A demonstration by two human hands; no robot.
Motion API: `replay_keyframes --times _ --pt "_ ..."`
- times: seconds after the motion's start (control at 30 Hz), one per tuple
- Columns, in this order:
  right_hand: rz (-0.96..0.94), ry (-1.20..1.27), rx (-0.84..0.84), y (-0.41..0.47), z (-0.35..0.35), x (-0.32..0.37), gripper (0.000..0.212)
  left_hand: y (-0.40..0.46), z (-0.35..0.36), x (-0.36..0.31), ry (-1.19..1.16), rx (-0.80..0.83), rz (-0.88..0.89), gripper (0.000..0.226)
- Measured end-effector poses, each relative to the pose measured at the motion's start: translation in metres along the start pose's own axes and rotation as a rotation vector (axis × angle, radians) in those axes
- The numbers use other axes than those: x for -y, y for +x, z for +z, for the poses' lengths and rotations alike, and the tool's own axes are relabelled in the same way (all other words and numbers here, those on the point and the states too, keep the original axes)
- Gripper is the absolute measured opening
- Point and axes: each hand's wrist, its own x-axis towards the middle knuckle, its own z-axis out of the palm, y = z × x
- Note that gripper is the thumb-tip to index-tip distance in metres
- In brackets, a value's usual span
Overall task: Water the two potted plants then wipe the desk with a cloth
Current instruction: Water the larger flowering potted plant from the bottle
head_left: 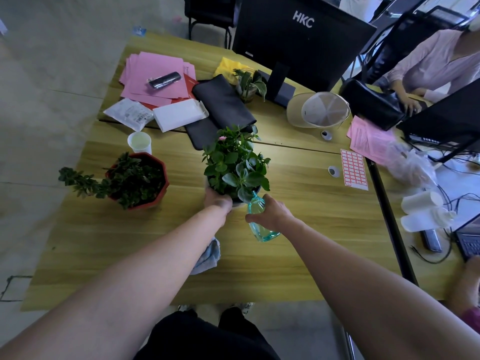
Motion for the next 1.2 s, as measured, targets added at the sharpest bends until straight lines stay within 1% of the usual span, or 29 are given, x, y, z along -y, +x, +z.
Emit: replay_keyframes --times 0.1,0.33,0.5,0.67,0.8,1.0,1.1,1.2 --pt "-0.002 -0.004 0.002 0.001 -0.001 0.0 0.071 0.004 0.0 0.002 0.004 0.011 0.004 0.067" --pt "0.016 0.025 0.008 0.005 0.001 0.0 0.079 0.01 0.002 0.004 -0.012 0.012 0.007 0.062" --pt "0.009 0.013 0.01 0.006 0.0 -0.001 0.075 0.012 0.003 0.004 -0.028 0.015 0.002 0.06" --pt "0.007 0.005 0.012 0.007 -0.001 -0.001 0.073 0.023 0.004 0.009 -0.013 0.028 -0.019 0.065" --pt "0.009 0.007 0.015 0.009 -0.001 -0.001 0.076 0.055 0.009 0.025 0.021 0.013 -0.023 0.063" --pt "0.008 0.011 0.02 0.01 -0.001 -0.002 0.078 0.05 0.009 0.022 0.02 0.004 -0.006 0.066" --pt "0.01 0.008 0.019 0.01 0.0 -0.003 0.081 0.036 0.007 0.015 0.011 0.012 -0.005 0.062" --pt "0.01 0.007 0.022 0.01 0.0 -0.002 0.081 0.022 0.005 0.008 -0.009 0.02 -0.003 0.052"
